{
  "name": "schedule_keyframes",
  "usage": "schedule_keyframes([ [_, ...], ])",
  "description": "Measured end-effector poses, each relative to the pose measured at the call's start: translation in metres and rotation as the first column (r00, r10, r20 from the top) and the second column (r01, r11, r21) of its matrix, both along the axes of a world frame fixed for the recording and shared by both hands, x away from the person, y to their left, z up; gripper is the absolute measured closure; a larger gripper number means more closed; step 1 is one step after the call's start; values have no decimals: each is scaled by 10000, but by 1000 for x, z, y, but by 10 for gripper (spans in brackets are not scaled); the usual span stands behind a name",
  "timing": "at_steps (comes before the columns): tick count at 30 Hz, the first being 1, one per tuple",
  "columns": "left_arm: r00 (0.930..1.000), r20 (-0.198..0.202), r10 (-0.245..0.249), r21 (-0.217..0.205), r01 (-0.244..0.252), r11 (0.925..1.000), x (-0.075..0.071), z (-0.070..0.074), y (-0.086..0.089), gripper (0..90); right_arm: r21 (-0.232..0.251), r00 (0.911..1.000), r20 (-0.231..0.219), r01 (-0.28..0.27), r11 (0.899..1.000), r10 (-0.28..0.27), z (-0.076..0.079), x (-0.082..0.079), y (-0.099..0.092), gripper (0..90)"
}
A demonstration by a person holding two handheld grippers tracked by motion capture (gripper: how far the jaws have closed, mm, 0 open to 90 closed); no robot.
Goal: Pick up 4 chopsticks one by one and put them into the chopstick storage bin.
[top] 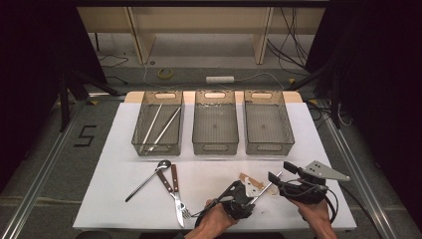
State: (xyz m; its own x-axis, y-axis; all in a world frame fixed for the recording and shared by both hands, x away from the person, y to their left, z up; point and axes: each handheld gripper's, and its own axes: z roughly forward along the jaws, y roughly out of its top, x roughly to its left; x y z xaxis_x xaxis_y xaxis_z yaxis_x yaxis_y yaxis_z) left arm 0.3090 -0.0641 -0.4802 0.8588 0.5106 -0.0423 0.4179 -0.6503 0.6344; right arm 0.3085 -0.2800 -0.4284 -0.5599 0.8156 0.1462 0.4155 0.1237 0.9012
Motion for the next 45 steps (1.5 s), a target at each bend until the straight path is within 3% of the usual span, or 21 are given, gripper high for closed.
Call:
schedule_keyframes([
  [4,10000,13,-78,63,78,9999,1,0,-2,789,7,10000,17,21,10000,-21,0,0,-1,293],
  [10,9997,-223,76,-187,-80,9998,3,0,-1,834,0,10000,24,-1,10000,1,0,0,0,293],
  [17,9971,-715,246,-609,-290,9977,9,-1,-1,854,-17,10000,-28,-11,10000,11,0,1,0,293],
  [20,9927,-1187,194,-895,-301,9955,13,-2,2,855,13,10000,-6,-8,10000,8,0,0,-1,294],
  [25,9893,-1452,171,-1191,-347,9923,18,-1,7,856,35,10000,8,-15,10000,15,0,0,-1,294],
  [31,9939,-1084,188,-1492,-349,9882,23,7,18,857,23,10000,-12,-10,10000,10,0,0,-1,294],
  [40,9962,-873,53,-1582,-191,9872,24,13,36,858,23,10000,40,15,10000,-15,0,-1,-1,294],
  [45,9979,-650,-46,-1553,-56,9879,23,24,51,858,74,9999,102,92,9999,-92,1,-1,-3,293],
])
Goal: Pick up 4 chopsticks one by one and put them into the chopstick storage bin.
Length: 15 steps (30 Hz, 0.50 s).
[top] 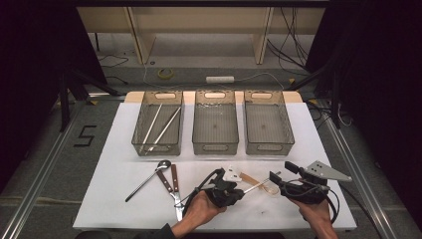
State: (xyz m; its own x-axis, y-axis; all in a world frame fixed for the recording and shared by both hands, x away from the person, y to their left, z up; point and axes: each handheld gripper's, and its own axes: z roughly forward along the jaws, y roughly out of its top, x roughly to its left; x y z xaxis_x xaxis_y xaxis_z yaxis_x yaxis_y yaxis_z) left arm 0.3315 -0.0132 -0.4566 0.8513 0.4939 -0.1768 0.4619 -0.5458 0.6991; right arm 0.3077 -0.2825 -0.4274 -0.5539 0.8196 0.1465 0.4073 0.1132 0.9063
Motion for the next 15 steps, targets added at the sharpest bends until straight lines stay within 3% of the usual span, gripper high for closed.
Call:
schedule_keyframes([
  [2,9998,190,95,-31,-94,10000,2,5,8,857,-2,10000,43,10,10000,-10,1,0,0,294],
  [7,9991,239,336,-406,-326,9986,7,17,25,857,-42,9999,86,-117,9999,118,1,-2,2,293],
  [15,9984,431,361,-580,-336,9978,8,26,31,857,-71,9998,18,-177,9998,177,0,-1,2,293],
])
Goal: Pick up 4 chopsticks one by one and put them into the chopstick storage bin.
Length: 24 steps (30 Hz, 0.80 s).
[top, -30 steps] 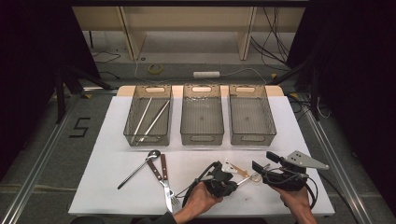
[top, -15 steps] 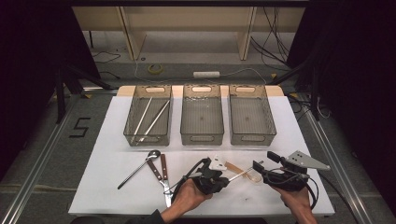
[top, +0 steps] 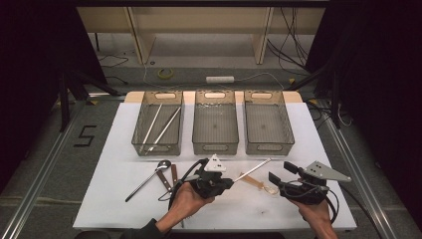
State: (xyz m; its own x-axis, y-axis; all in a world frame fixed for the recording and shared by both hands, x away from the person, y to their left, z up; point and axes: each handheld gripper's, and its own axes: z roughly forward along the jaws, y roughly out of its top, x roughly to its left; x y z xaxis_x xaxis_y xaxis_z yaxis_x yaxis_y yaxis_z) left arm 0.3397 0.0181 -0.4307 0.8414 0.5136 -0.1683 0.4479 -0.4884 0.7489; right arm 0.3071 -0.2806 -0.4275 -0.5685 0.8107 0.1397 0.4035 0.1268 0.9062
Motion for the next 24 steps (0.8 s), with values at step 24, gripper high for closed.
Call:
schedule_keyframes([
  [24,9959,895,139,-519,-92,9986,19,44,29,857,-19,9999,-101,-41,10000,41,-1,1,0,294],
])
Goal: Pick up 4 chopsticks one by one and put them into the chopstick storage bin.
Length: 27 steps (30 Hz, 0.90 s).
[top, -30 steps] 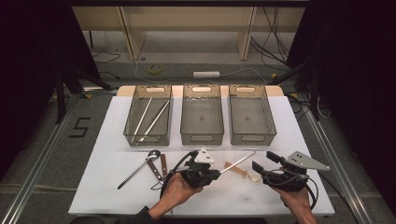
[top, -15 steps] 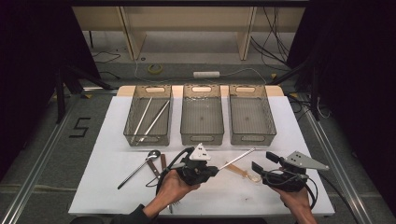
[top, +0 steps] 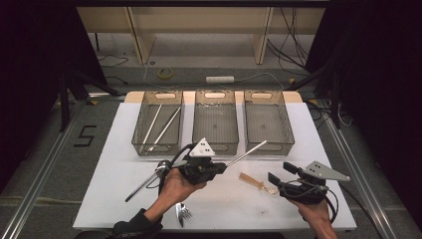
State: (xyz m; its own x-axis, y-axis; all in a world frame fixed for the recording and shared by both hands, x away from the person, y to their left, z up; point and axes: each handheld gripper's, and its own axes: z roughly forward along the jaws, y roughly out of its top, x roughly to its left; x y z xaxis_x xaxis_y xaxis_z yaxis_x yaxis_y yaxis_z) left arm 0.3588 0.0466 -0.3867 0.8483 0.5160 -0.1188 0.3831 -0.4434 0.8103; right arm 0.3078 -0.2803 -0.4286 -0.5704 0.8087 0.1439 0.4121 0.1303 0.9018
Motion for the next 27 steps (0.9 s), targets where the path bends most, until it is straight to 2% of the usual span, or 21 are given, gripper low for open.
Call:
schedule_keyframes([
  [6,9994,186,293,-308,-288,9991,14,13,12,857,18,10000,-17,52,10000,-52,0,0,-1,293],
  [12,9972,299,679,-439,-666,9968,26,21,26,857,14,10000,-37,37,10000,-37,-1,1,0,293],
  [18,9920,399,1194,-538,-1172,9917,47,34,41,857,42,10000,-60,71,10000,-70,-1,1,-1,293],
  [21,9898,280,1400,-501,-1385,9891,58,39,46,857,89,10000,-39,59,9999,-59,-1,1,-1,294],
  [27,9786,267,2039,-427,-2027,9783,73,40,64,857,76,9999,-79,102,9999,-101,-2,2,-2,293],
])
